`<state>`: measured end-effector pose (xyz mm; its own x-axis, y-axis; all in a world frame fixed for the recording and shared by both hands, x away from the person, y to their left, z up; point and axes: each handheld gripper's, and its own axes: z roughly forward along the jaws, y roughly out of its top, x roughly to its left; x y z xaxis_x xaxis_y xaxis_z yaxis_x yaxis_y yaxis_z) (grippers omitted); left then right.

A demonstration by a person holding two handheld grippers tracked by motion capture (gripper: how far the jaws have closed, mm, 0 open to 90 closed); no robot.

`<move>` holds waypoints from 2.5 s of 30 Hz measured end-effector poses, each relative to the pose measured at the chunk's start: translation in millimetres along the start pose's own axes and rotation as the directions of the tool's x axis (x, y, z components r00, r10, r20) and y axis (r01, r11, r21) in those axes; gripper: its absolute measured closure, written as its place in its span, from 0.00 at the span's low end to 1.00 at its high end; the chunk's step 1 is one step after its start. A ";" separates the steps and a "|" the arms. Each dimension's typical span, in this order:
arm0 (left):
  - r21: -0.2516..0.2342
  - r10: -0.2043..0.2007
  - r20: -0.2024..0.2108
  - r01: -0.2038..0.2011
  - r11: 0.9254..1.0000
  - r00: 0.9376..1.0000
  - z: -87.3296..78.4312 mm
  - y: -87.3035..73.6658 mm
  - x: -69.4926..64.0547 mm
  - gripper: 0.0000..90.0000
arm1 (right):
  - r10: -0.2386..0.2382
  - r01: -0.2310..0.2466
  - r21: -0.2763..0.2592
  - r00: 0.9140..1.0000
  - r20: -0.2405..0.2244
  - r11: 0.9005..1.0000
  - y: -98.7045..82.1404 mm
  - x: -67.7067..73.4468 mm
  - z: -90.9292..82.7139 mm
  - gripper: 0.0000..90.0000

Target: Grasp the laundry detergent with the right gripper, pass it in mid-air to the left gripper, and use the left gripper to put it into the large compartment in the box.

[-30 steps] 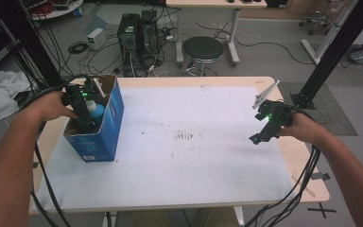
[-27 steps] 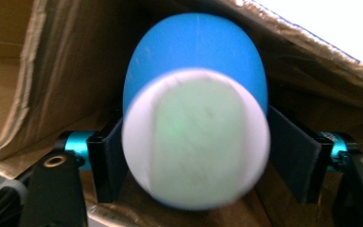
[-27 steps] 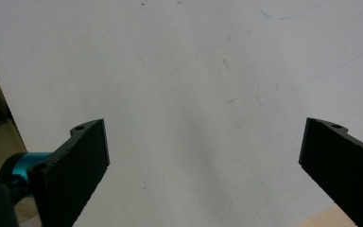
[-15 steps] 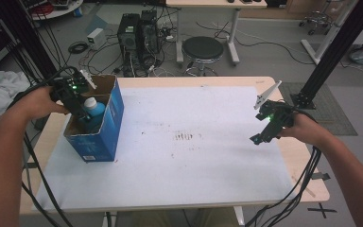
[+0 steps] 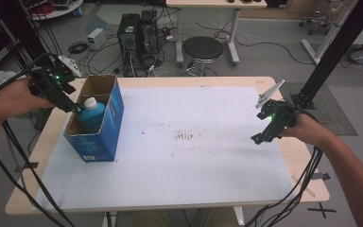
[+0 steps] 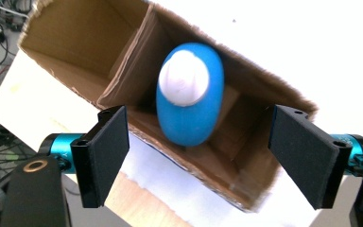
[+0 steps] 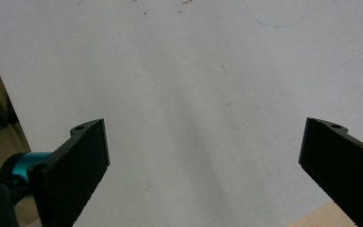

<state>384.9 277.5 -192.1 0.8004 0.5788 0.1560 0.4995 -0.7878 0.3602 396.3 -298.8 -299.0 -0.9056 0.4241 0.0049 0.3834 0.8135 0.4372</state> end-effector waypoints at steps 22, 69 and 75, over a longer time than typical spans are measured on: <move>-0.039 0.204 0.147 -0.201 0.979 0.968 2.7 60.1 -69.7 0.24 | -0.015 0.015 -0.018 1.000 0.012 1.000 17.0 2.0 -10.6 0.02; -0.043 0.316 0.260 -0.316 0.948 0.912 76.9 119.0 -133.9 0.02 | -0.031 0.032 -0.041 0.999 0.018 0.999 44.4 -3.0 -10.8 0.02; -0.047 0.317 0.260 -0.316 0.948 0.912 78.9 119.4 -133.9 0.02 | -0.033 0.034 -0.036 0.999 0.020 0.999 45.2 -3.3 -9.5 0.02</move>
<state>363.5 89.3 -242.5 0.9745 0.2237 0.0168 0.2053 -0.9196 0.3350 415.0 -267.2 -270.7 -0.9141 0.4047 -0.0271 0.3458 0.8125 0.4692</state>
